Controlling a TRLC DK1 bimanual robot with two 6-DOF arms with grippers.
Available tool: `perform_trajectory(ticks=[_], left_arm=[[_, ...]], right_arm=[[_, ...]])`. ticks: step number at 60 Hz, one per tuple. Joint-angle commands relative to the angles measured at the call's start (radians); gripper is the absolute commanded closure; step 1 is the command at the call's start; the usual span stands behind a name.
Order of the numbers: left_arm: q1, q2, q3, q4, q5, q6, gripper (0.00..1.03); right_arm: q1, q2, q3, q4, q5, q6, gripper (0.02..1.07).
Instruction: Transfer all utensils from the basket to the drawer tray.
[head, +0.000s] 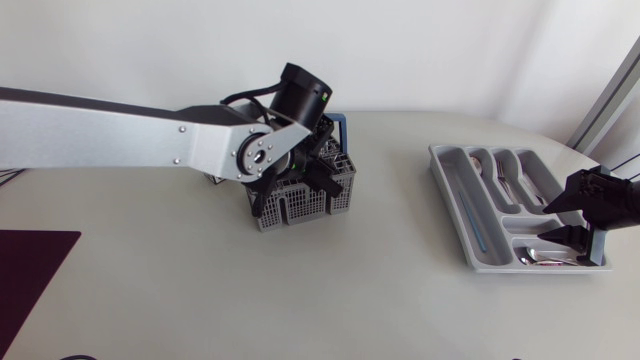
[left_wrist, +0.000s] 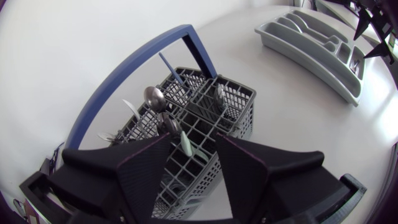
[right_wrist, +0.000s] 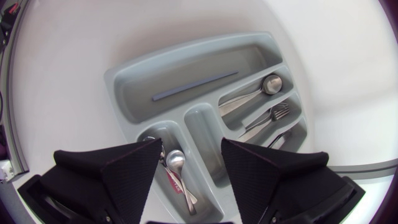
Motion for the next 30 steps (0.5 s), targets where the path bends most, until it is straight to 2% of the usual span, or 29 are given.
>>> perform_trajectory(ticks=[1, 8, 15, 21, 30], left_arm=[[-0.009, 0.056, 0.114, -0.077, -0.032, -0.012, 0.66], [-0.017, 0.098, 0.218, -0.216, -0.068, -0.054, 0.66], [-0.034, 0.113, 0.272, -0.299, -0.078, -0.077, 0.66], [-0.051, 0.122, 0.29, -0.342, -0.101, -0.091, 0.7], [-0.055, 0.13, 0.287, -0.359, -0.124, -0.098, 0.71]], right_arm=[[0.025, -0.04, -0.022, -0.044, 0.0, 0.071, 0.25], [0.048, -0.078, -0.016, -0.097, 0.0, 0.102, 0.22], [0.071, -0.112, -0.019, -0.143, 0.001, 0.118, 0.2], [0.085, -0.129, -0.028, -0.143, 0.003, 0.134, 0.2], [0.097, -0.135, -0.04, -0.145, 0.003, 0.138, 0.2]])
